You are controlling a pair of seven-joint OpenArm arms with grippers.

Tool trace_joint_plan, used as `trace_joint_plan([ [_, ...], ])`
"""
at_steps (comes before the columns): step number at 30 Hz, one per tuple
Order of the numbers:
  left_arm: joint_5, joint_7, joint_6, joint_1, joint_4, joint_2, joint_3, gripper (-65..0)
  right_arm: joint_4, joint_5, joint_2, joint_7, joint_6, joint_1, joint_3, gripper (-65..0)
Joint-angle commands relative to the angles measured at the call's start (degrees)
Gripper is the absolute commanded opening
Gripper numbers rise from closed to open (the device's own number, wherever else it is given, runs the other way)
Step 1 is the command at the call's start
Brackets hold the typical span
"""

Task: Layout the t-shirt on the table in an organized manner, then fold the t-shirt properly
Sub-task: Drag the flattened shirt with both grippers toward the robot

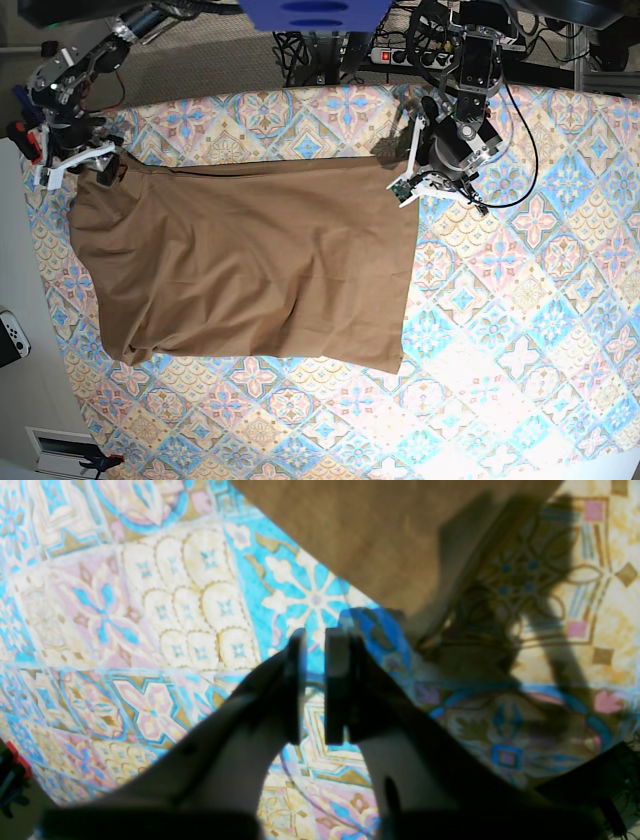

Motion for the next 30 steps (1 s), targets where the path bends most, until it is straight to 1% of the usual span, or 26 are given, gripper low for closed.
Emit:
trace_joint_plan([
  [1,0.3,-0.3,0.3,-0.4,0.9,-0.2,-0.2,-57.9,0.2,1.1,2.8,1.8,0.0,0.5,0.3,-25.0],
  [2,0.3,-0.3,0.3,-0.4,0.9,-0.2,-0.2,-57.9,-0.6,1.1,3.9,1.8,0.0,0.5,0.3,-25.0],
  [4,0.3,-0.3,0.3,-0.4,0.9,-0.2,-0.2,-57.9,-2.1,1.1,4.6,1.9,0.0,0.5,0.3,-25.0],
  [7,0.3,-0.3,0.3,-0.4,0.9,-0.2,-0.2,-57.9,-2.4,1.1,4.6,4.0,1.1,0.5,0.3,-25.0],
  [11,0.3,-0.3,0.3,-0.4,0.9,-0.2,-0.2,-57.9,-2.5,1.1,4.6,4.8,1.1,0.5,0.3,-25.0],
  [15,0.3,-0.3,0.3,-0.4,0.9,-0.2,-0.2,-57.9,-2.8,1.1,4.6,4.8,1.1,0.5,0.3,-25.0],
  [19,0.4,-0.3,0.3,-0.4,0.9,-0.2,-0.2,-57.9,-7.4,1.1,4.6,4.9,1.1,0.7,0.3,-25.0],
  [23,0.4,-0.3,0.3,-0.4,0.9,-0.3,-0.3,-57.9,-9.2,1.1,4.6,4.9,1.1,3.4,0.3,-25.0],
  [26,0.4,-0.3,0.3,-0.4,0.9,-0.3,-0.3,-57.9,-9.3,1.1,4.6,4.9,1.1,3.8,0.3,-25.1],
  [27,0.4,-0.3,0.3,-0.4,0.9,-0.3,-0.3,-57.9,-9.3,1.1,4.6,4.9,1.1,3.8,0.3,-25.4],
  [28,0.4,-0.3,0.3,-0.4,0.9,-0.3,-0.3,-57.9,-9.3,1.1,4.6,4.9,1.1,3.8,0.2,-27.1],
  [29,0.4,-0.3,0.3,-0.4,0.9,-0.3,-0.3,-57.9,-9.2,1.1,4.6,4.9,1.1,3.8,0.2,-30.5],
  [30,0.4,-0.3,0.3,-0.4,0.9,-0.3,-0.3,-57.9,-9.0,1.1,4.6,4.9,1.1,3.8,0.2,-35.2],
])
